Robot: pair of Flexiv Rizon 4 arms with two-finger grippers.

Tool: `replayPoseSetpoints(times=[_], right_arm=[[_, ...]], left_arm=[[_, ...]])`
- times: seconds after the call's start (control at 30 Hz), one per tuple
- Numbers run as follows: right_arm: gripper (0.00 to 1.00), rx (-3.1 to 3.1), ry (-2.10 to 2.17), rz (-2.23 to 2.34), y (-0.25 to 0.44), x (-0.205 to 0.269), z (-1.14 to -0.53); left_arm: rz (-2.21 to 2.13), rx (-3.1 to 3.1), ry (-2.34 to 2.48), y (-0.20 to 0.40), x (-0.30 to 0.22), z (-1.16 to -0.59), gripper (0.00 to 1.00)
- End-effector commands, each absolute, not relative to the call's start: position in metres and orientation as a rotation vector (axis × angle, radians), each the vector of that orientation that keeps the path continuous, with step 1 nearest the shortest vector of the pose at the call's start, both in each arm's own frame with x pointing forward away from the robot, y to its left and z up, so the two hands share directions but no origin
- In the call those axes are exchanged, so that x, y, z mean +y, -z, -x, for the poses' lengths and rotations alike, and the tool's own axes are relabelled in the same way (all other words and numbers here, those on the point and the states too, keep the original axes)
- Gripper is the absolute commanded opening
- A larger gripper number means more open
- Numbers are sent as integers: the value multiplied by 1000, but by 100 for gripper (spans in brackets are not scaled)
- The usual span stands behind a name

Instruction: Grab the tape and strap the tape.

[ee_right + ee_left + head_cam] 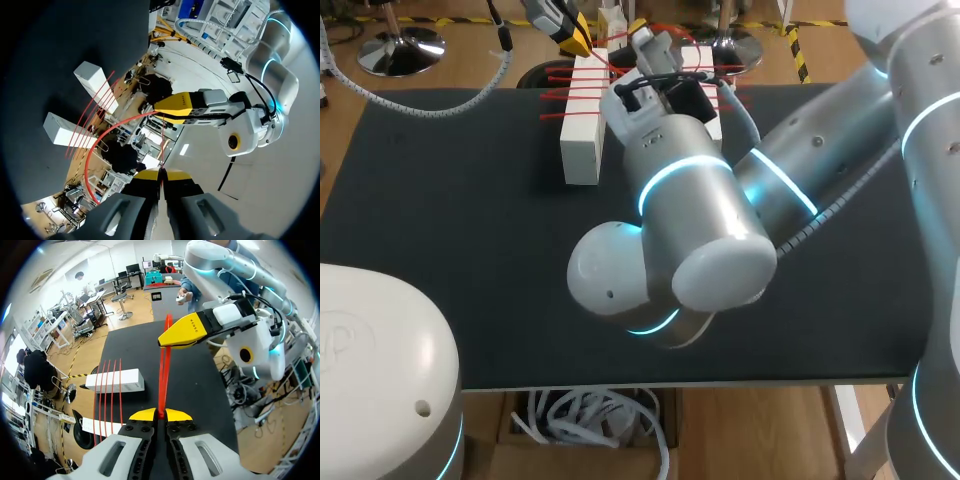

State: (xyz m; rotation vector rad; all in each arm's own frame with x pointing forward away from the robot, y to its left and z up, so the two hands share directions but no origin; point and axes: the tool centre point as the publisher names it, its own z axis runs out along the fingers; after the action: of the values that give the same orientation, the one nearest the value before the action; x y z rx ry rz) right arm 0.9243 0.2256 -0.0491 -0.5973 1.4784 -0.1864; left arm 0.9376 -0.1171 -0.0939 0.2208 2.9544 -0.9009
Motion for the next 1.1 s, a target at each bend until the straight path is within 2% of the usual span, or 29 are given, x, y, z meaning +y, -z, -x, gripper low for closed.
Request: replayPoseSetpoints(times=[0.03,1.1], right_arm=[[0,1485,191,604,48,227,-924],[0,1497,200,631,62,247,-932]], left_arm=[[-219,2958,895,93,-117,-938,0],[-219,2958,895,93,-117,-938,0]])
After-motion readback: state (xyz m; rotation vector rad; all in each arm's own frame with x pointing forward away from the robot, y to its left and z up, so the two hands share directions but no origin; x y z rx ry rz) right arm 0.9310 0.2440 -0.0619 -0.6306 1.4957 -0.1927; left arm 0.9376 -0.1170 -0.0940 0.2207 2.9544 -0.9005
